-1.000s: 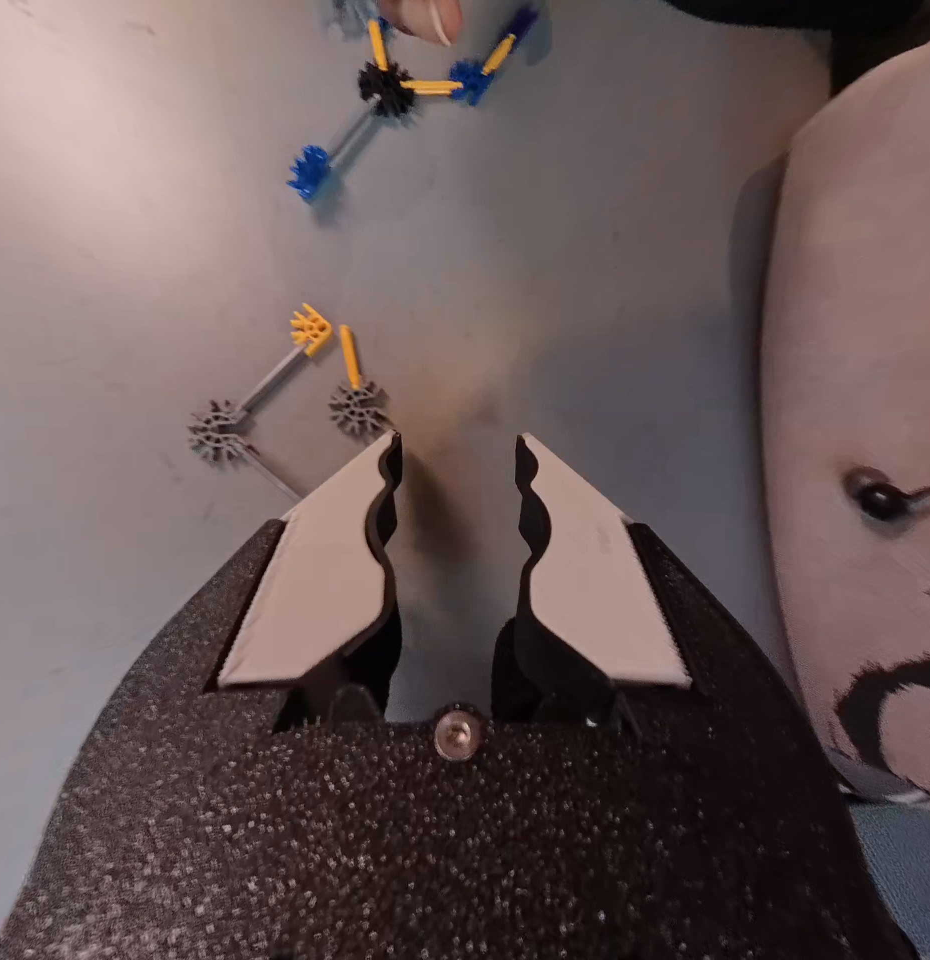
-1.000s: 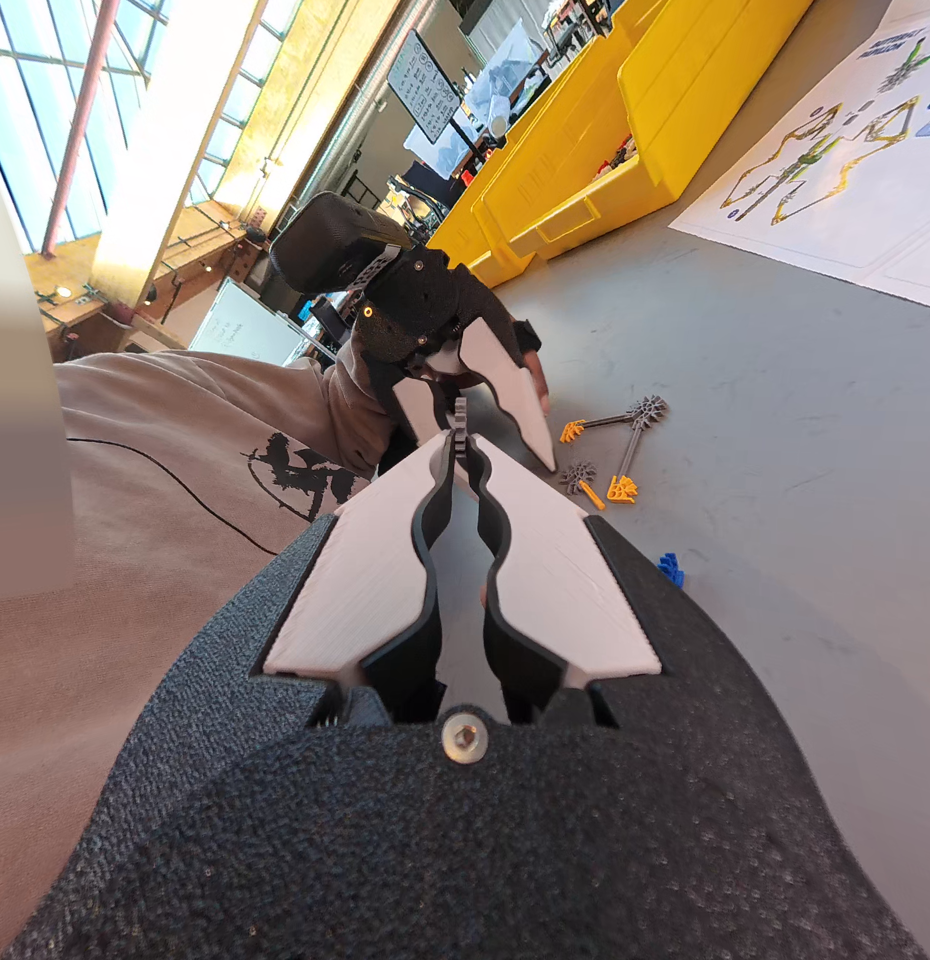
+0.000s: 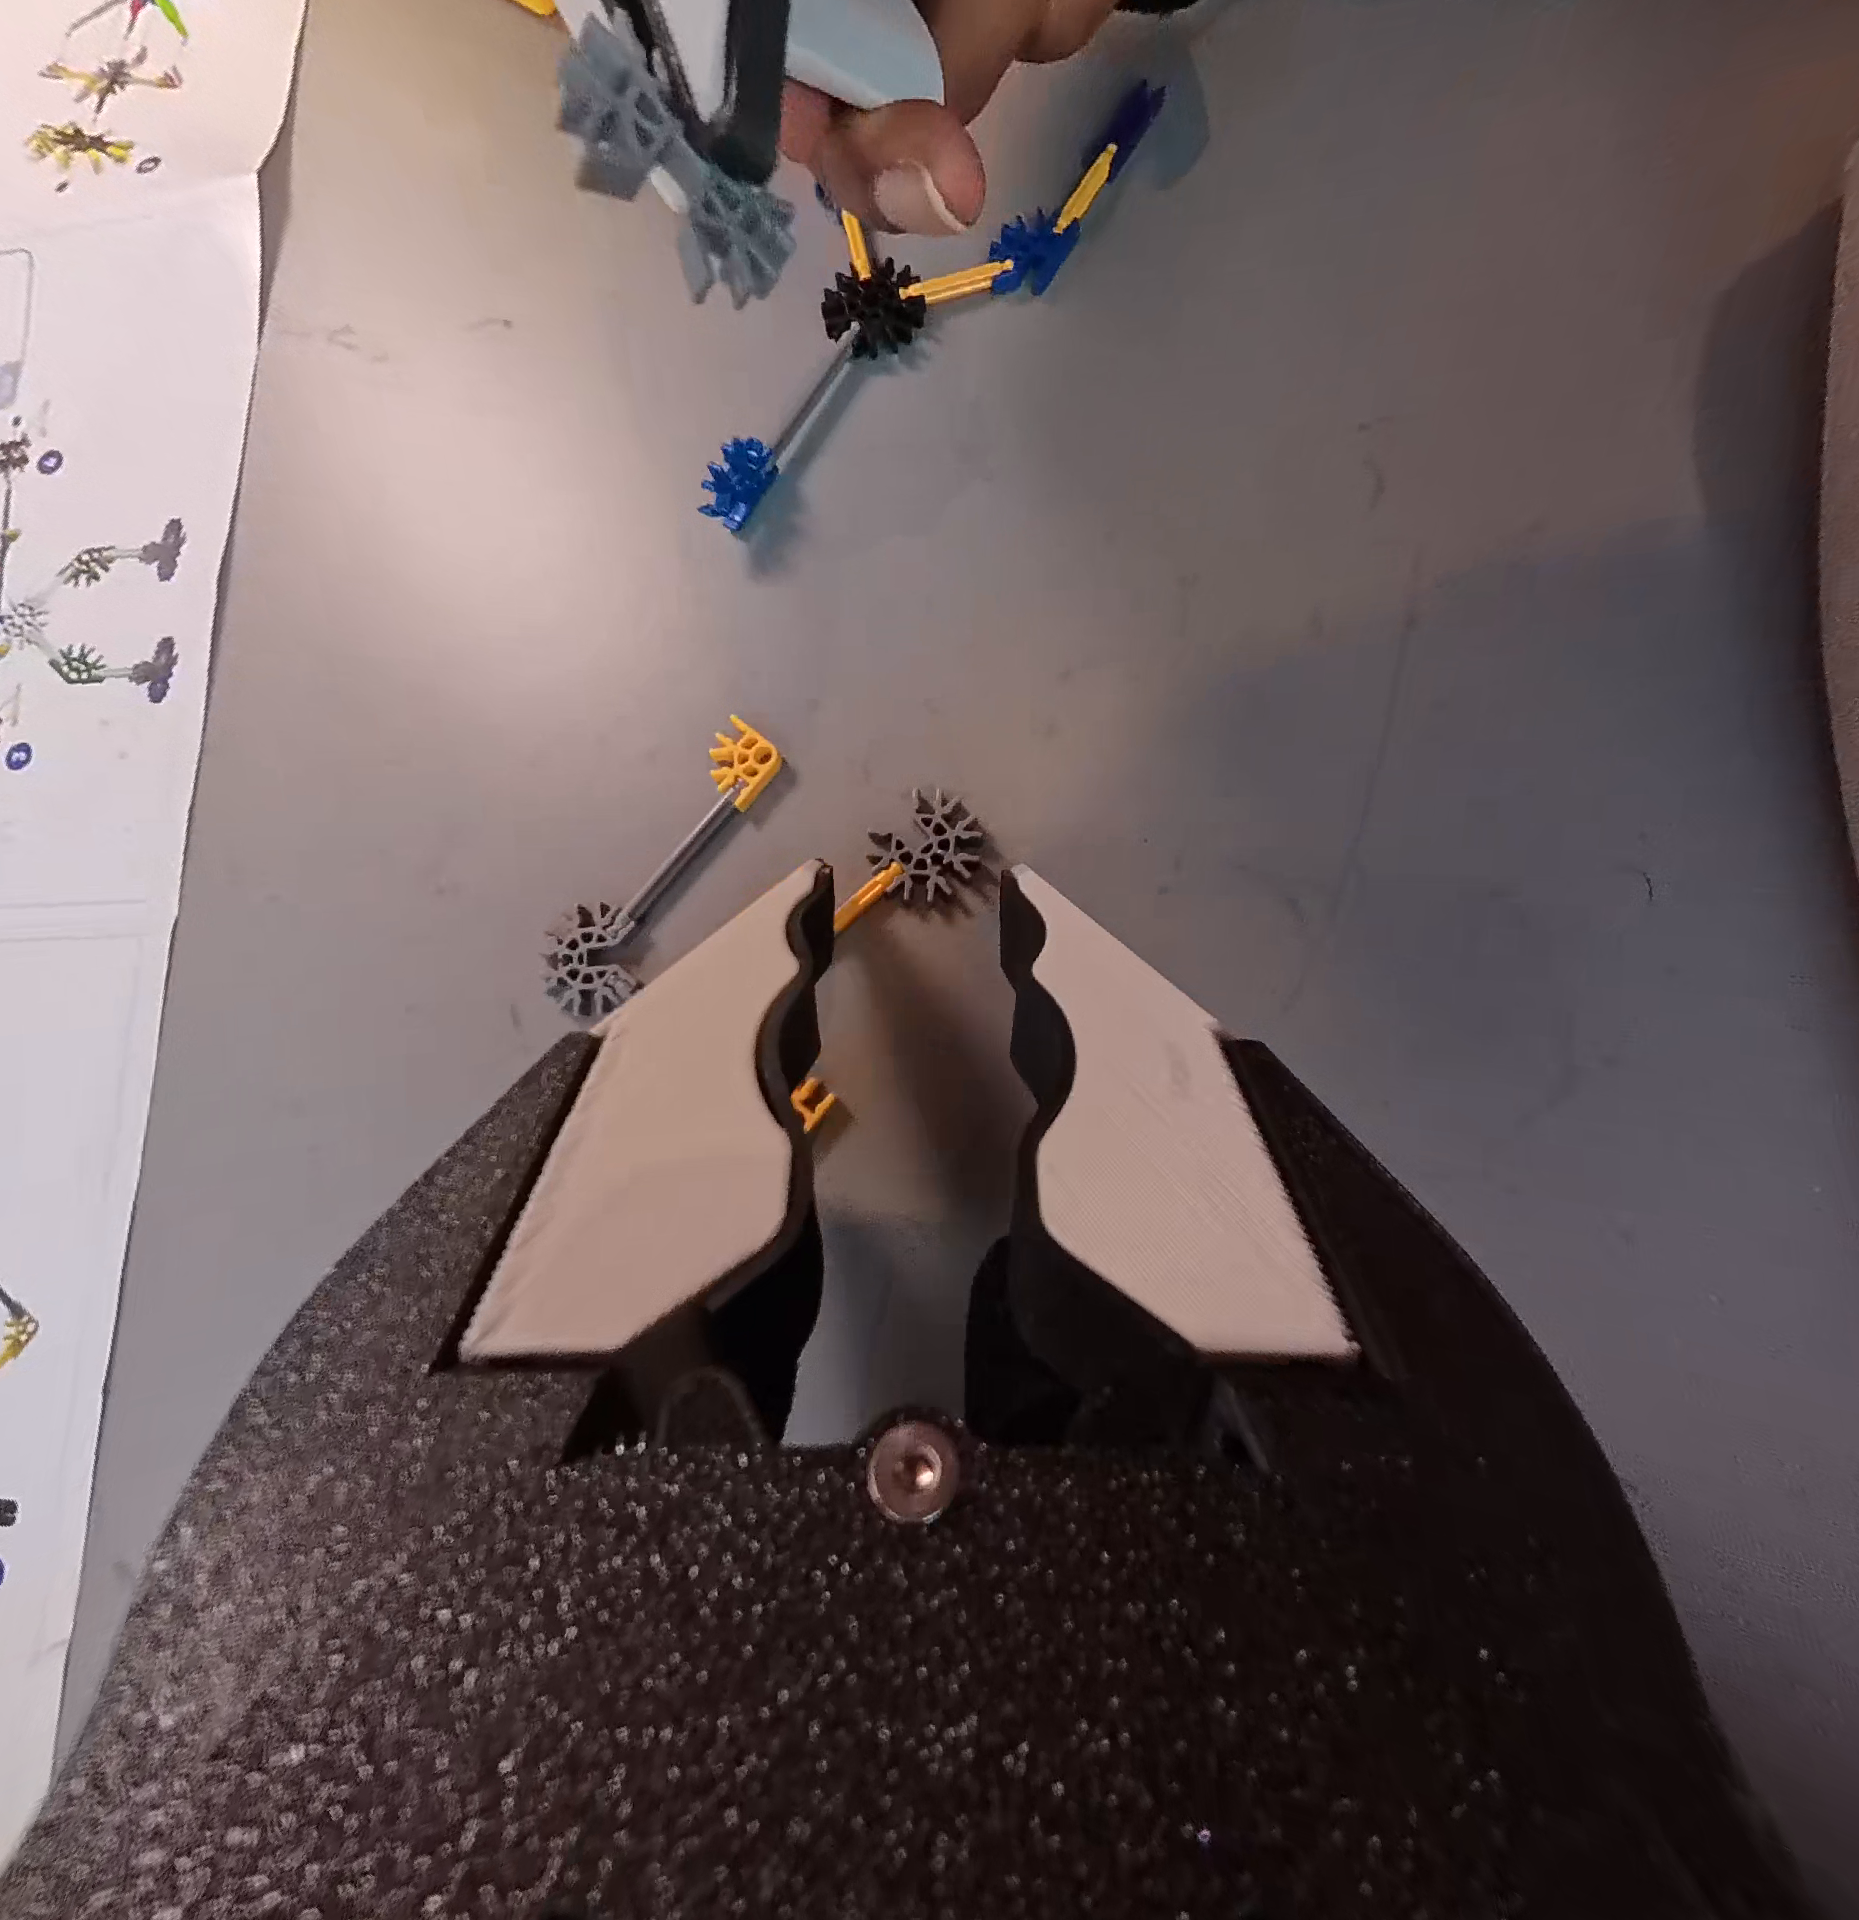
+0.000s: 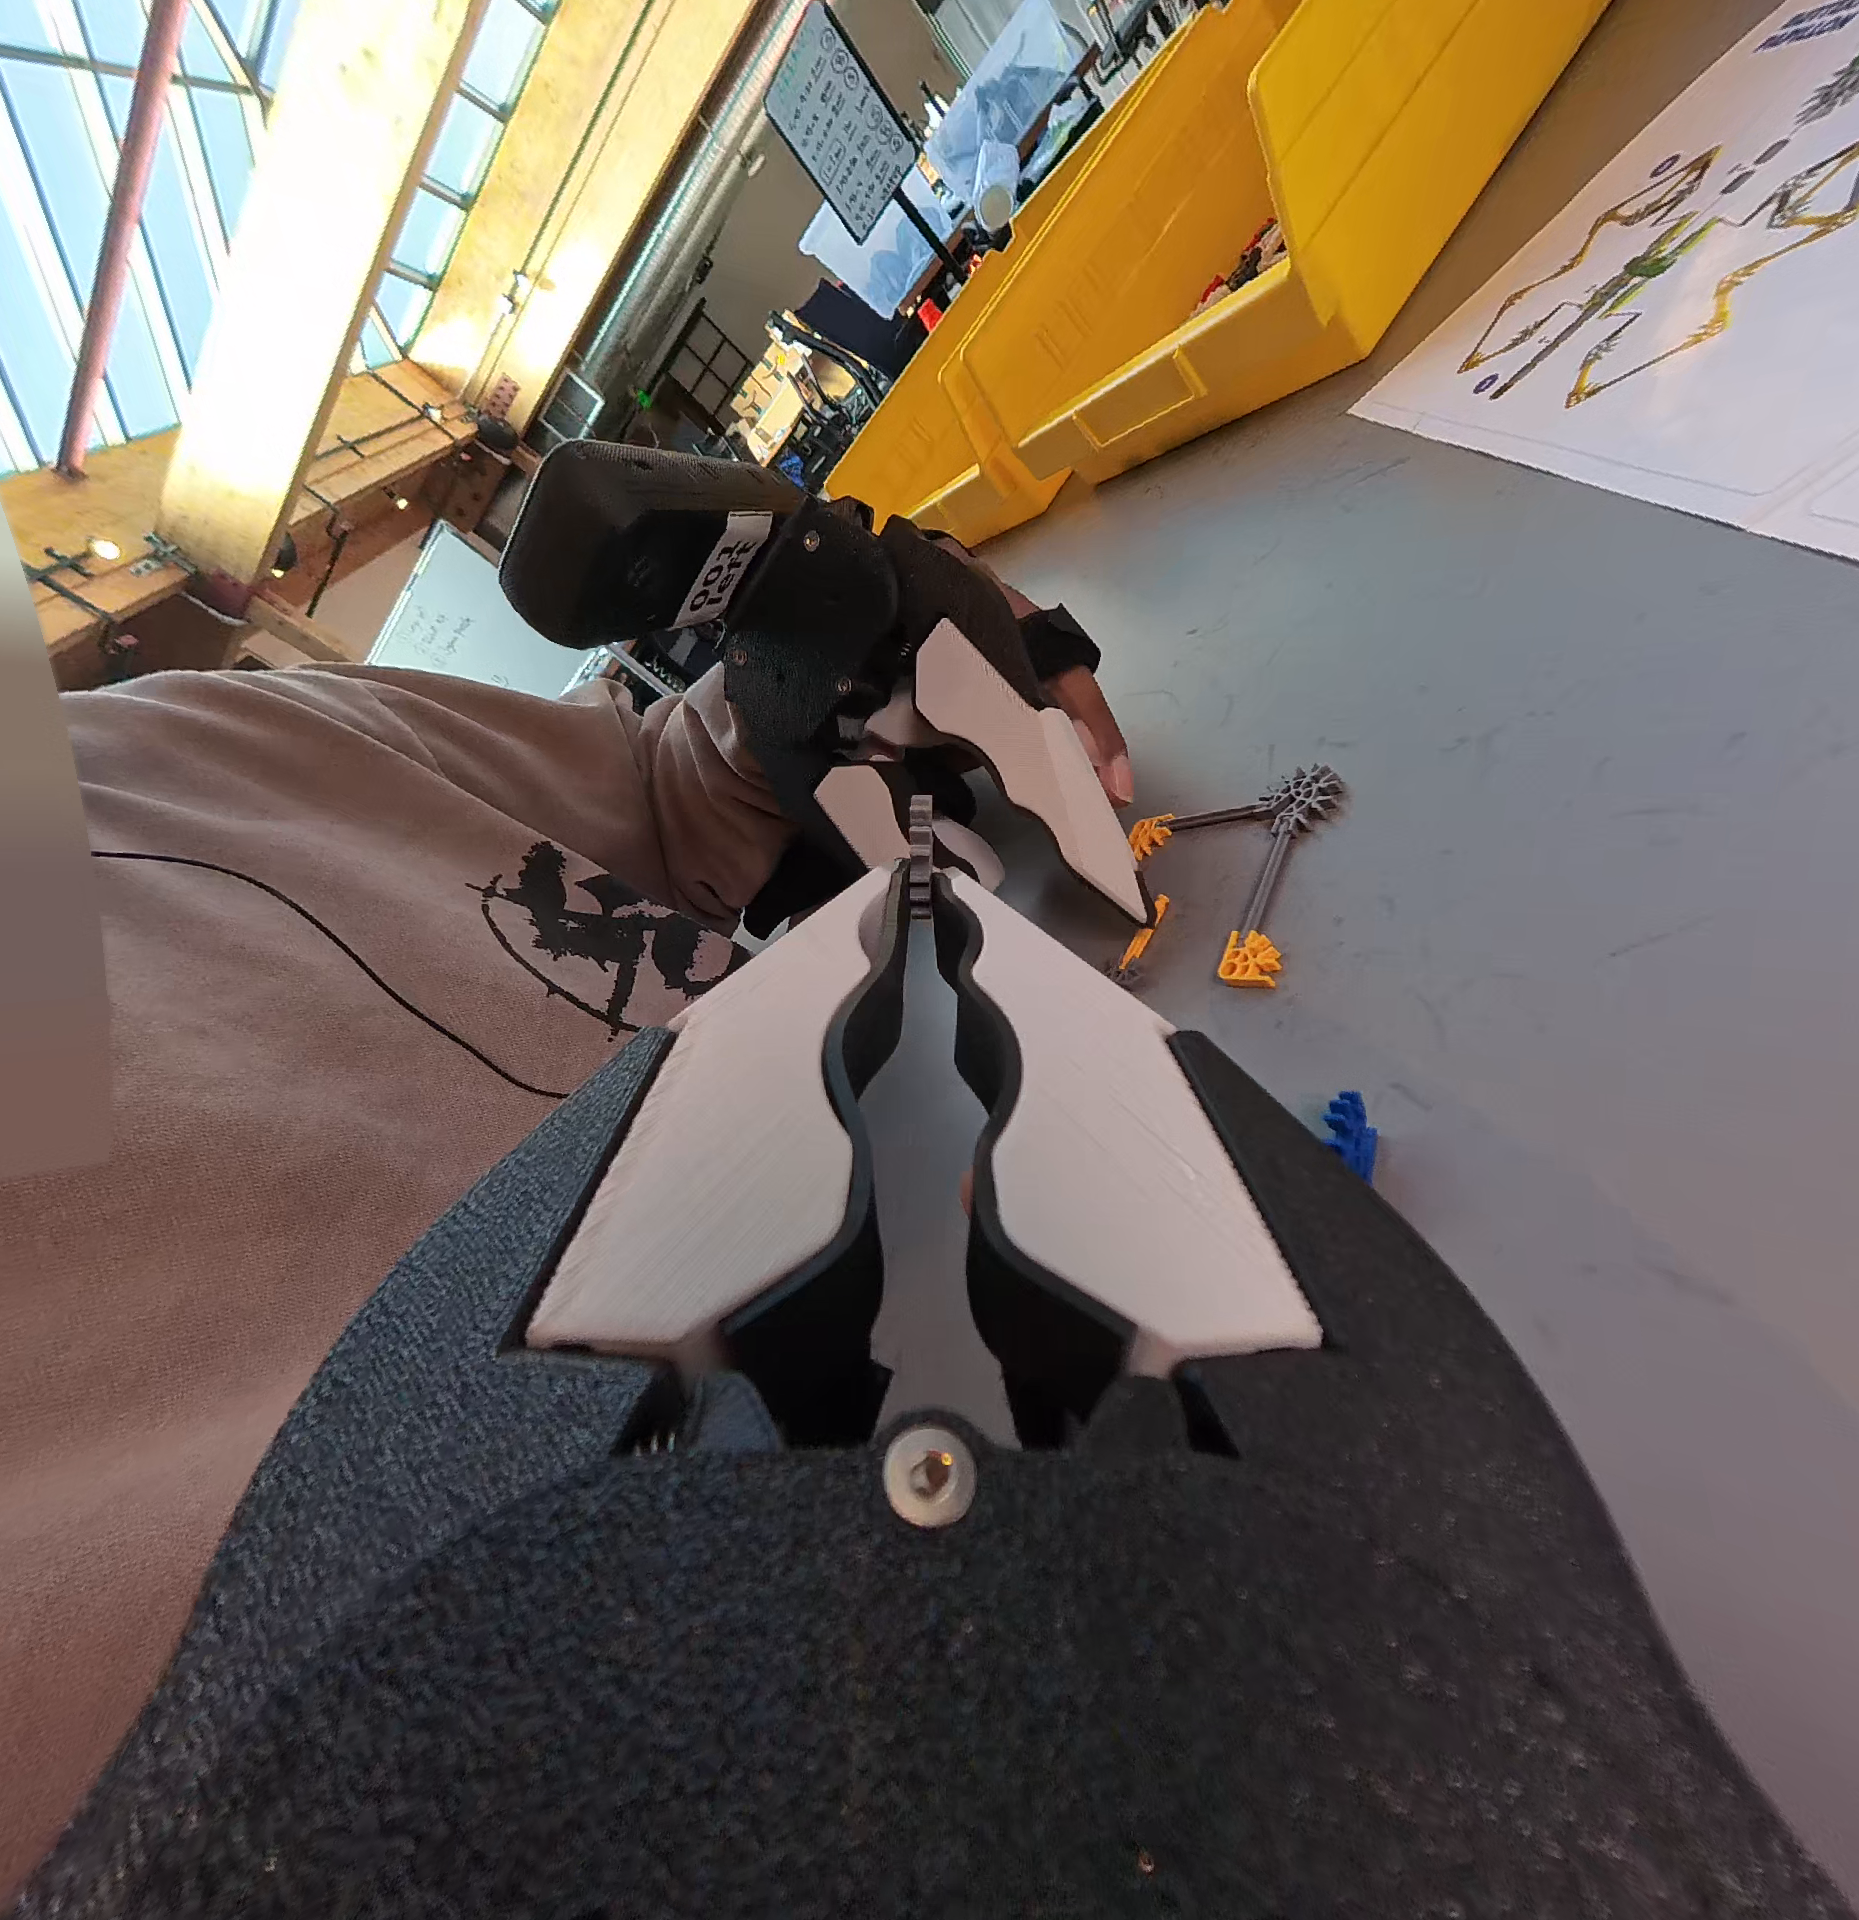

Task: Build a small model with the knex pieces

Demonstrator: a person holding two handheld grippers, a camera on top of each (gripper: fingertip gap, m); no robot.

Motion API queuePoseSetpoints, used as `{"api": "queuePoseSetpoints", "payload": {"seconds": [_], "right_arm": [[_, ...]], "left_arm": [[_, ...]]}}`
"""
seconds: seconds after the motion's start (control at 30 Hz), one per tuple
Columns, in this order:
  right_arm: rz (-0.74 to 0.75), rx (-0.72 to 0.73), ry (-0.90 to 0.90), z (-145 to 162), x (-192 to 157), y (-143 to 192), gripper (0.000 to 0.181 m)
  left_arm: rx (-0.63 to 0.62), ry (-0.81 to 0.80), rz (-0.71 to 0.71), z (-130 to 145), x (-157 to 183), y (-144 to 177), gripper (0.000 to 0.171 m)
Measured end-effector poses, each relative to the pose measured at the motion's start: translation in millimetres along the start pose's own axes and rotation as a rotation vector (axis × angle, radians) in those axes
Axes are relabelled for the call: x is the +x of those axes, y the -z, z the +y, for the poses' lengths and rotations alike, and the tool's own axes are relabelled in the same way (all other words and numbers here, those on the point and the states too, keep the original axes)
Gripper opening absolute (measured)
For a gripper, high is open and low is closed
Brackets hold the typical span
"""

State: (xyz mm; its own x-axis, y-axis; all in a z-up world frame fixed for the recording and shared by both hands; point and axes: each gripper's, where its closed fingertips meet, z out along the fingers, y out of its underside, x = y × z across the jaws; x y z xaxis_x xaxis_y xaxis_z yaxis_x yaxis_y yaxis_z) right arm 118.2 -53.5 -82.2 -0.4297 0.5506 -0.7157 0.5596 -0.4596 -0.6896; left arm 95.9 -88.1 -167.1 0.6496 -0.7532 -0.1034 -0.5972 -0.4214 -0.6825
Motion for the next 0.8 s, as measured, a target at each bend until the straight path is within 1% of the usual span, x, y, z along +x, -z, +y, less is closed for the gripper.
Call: {"api": "queuePoseSetpoints", "payload": {"seconds": [0.1,0.2,0.33,0.43,0.6,0.73,0.8], "right_arm": [[-0.001,-0.009,0.001,1.7,-0.3,-1.1,0.002],[0.003,-0.013,0.006,2.3,-0.5,-0.9,0.002],[0.033,-0.023,0.017,3.4,3.7,0.2,0.002],[0.058,-0.041,0.031,5.9,7.1,-0.4,0.002],[0.078,-0.058,0.042,9.0,10.4,-2.0,0.002],[0.079,-0.061,0.038,9.7,11.1,-2.6,0.002],[0.077,-0.064,0.040,10.2,10.3,-3.1,0.002]], "left_arm": [[-0.013,0.009,-0.003,-1.8,0.3,-4.1,0.032],[-0.038,0.043,-0.048,-3.2,-4.8,-3.6,0.032],[-0.061,0.099,-0.066,-7.2,0.0,-0.5,0.031],[-0.105,0.124,-0.112,-2.7,-2.2,0.9,0.029],[-0.168,0.208,-0.139,3.8,0.5,1.0,0.029],[-0.148,0.257,-0.133,1.8,1.2,-3.6,0.028],[-0.132,0.263,-0.130,0.2,-0.6,-5.6,0.030]]}}
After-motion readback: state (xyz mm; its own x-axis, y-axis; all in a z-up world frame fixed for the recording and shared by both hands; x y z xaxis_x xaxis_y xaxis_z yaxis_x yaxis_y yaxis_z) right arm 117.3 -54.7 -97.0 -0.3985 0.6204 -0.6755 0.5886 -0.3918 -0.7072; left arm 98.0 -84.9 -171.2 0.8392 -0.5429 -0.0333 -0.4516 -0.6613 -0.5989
